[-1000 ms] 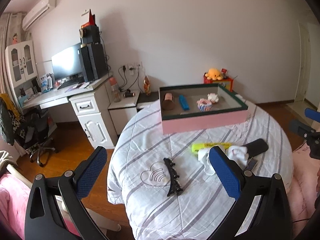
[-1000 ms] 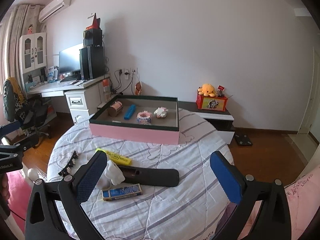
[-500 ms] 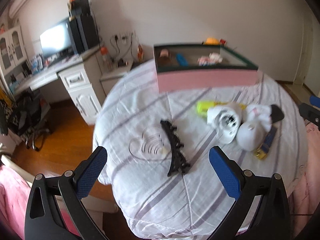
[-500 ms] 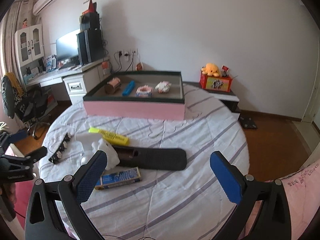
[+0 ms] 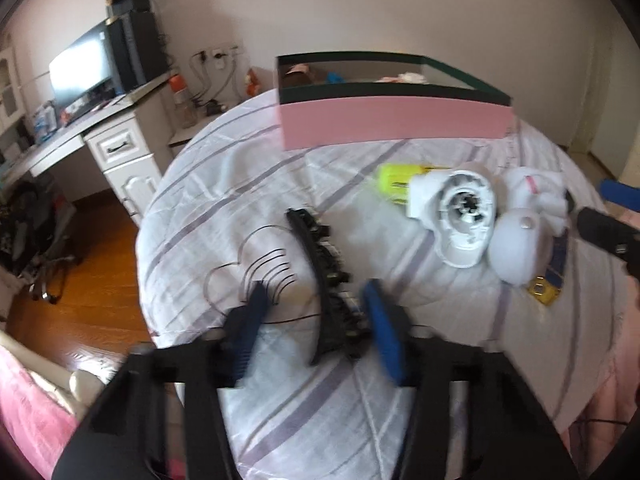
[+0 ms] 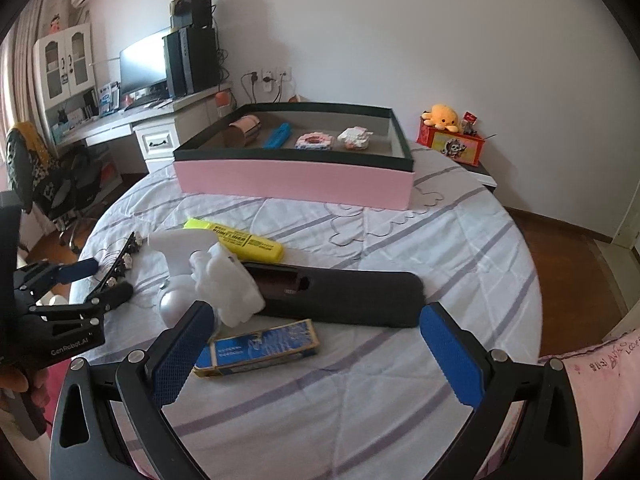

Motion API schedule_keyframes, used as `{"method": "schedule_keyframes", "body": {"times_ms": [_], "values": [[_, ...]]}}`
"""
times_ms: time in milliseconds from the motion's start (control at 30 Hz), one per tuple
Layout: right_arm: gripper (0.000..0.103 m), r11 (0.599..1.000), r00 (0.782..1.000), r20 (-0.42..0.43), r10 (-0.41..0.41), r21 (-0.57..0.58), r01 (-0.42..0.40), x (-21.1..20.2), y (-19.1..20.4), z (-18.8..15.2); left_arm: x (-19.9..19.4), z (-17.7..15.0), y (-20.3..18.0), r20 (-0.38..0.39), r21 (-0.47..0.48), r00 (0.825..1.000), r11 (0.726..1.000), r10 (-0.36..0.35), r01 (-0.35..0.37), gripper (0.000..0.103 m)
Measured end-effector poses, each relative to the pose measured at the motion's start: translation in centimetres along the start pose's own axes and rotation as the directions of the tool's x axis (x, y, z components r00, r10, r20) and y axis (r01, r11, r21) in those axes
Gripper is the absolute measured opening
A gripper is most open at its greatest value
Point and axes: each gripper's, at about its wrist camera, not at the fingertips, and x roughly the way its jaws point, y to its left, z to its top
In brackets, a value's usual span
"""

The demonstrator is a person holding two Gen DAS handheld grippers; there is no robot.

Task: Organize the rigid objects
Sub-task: 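Grasp the black hair clip with the left gripper while the right grasps the white astronaut figure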

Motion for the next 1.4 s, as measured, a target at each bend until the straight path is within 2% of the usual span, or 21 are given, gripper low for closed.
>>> {"method": "schedule_keyframes", "body": {"times_ms": [33,133,267,633,700,733,867,1200,1267,1333,1400], "values": [[0.103,1.000,1.000,-0.004,0.004,-0.011,-0.004,0.2,0.5,0.0,-0.2,0.0,-0.1,0.000,0.005,1.000,1.000,-0.013,0.013,0.025],[0.103,0.999,1.000,-0.004,0.026,-0.031,-0.026,0.3,1.8,0.1,-0.7,-0.2,-0.1,0.002,0.024,1.000,0.999,-0.031,0.031,0.025],[0.103,0.997,0.999,-0.016,0.048,-0.062,-0.049,0.9,3.4,0.2,-1.6,-0.8,0.6,0.009,-0.005,0.997,0.997,-0.081,0.081,0.025],[0.102,0.994,0.997,-0.057,0.057,-0.086,-0.061,3.6,5.1,0.0,-2.3,-1.3,1.0,0.015,-0.018,0.995,0.995,-0.102,0.102,0.025],[0.093,0.995,0.997,-0.047,0.054,-0.083,-0.057,3.5,4.8,-0.2,-2.3,-1.3,1.0,0.021,-0.019,0.995,0.995,-0.102,0.103,0.025],[0.077,0.995,0.997,-0.053,0.063,-0.079,-0.067,3.6,4.7,-0.3,-2.4,-1.2,1.0,0.022,-0.020,0.994,0.994,-0.103,0.104,0.025],[0.076,0.994,0.996,-0.051,0.076,-0.081,-0.079,3.2,4.3,-0.3,-2.5,-1.1,1.1,0.035,-0.035,0.989,0.989,-0.140,0.141,0.024],[0.076,0.992,0.993,-0.011,0.118,-0.041,-0.118,1.1,2.4,0.4,-3.2,-0.6,0.8,0.062,-0.048,0.988,0.988,-0.141,0.144,0.023],[0.076,0.992,0.992,-0.002,0.124,-0.028,-0.124,0.7,1.8,0.6,-3.7,-0.5,0.9,0.086,-0.059,0.988,0.989,-0.129,0.134,0.018],[0.076,0.993,0.993,0.002,0.116,-0.027,-0.115,0.6,1.5,0.7,-4.0,-0.3,0.6,0.092,-0.039,0.983,0.985,-0.162,0.166,0.005],[0.076,0.993,0.993,0.001,0.120,-0.022,-0.120,0.6,1.2,0.8,-3.7,-0.3,0.3,0.072,-0.038,0.985,0.986,-0.157,0.160,0.005]]}}
